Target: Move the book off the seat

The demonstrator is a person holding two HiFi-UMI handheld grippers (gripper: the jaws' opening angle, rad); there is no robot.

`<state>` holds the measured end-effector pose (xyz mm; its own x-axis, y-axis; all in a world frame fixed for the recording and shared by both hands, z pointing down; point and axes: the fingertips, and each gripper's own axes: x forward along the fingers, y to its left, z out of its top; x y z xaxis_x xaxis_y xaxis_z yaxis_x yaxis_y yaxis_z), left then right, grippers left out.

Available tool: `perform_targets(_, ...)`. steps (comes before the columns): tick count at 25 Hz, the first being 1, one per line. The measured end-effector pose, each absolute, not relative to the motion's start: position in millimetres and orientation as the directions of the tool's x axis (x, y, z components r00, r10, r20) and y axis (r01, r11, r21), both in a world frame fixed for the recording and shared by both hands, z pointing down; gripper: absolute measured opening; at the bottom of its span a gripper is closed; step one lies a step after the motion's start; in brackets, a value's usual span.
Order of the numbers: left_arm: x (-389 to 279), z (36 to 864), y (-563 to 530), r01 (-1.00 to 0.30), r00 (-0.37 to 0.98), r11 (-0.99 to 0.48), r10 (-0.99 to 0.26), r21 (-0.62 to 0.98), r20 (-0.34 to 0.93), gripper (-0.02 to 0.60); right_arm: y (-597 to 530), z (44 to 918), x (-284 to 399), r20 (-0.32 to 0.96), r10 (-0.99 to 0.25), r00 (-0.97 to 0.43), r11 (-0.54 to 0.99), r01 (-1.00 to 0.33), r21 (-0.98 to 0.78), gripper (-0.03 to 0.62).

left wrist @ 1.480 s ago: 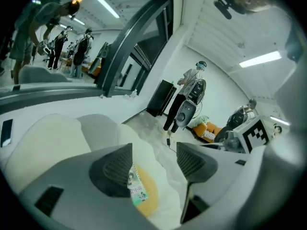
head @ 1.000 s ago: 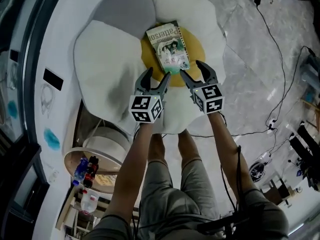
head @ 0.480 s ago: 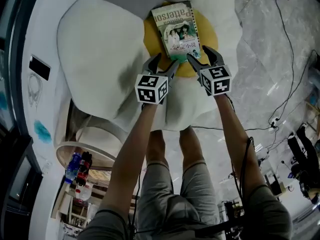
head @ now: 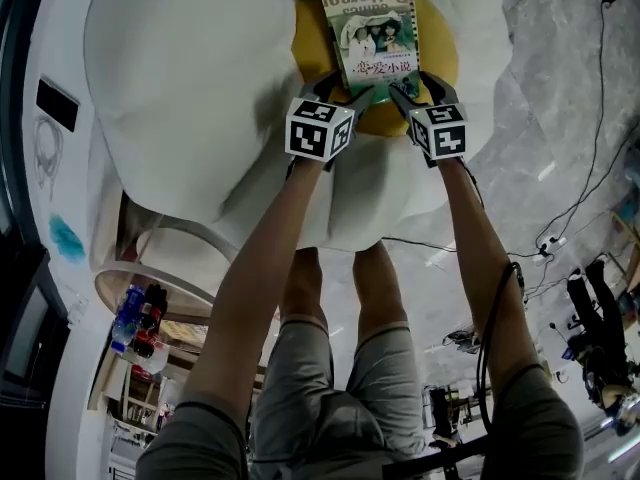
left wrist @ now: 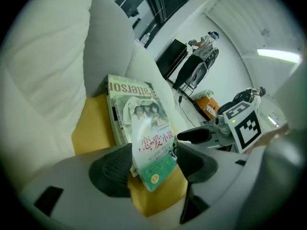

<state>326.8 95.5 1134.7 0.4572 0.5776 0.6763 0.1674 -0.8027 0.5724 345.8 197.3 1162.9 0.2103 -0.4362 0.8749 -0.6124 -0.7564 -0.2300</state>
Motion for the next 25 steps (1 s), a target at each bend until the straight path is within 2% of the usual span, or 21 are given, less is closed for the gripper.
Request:
perform_targets(5,322.2,1155.6,105.5,0.186,0.397,-0.788,0.607,0.587,0.689,0.299,191.9,1182.5,337.6,0.871,-0.448,0.200,-0.776,-0.572,-0.268,0.287)
perform_targets(13,324.0,1154.6,104.7,0.128,0.436,-0.805,0.571,0.580,0.696,0.299,194.3,1182.9,337.8,0.847,-0.487,0.212,-0.785,-0.531,-0.318,0.290)
perform_targets(19,323.3,1156.8,105.1,0.117,0.451,-0.773,0.600,0.623,0.660,0.299,196.8,1177.9,336.3,0.781,-0.589,0.207,-0.766,-0.452,-0.458,0.290)
perform_targets(21,323.1,1155.5,101.4,0.111,0.454,-0.763,0.609,0.637,0.650,0.299,196.0,1178.8,323.2,0.775,-0.616,0.140,-0.733,-0.464,-0.498,0.290)
perform_targets(25,317.0,1153.7,94.4,0.096,0.454,-0.749,0.620,0.656,0.640,0.301,187.2,1192.7,244.1,0.755,-0.636,-0.159,-0.579,-0.548,-0.603,0.288)
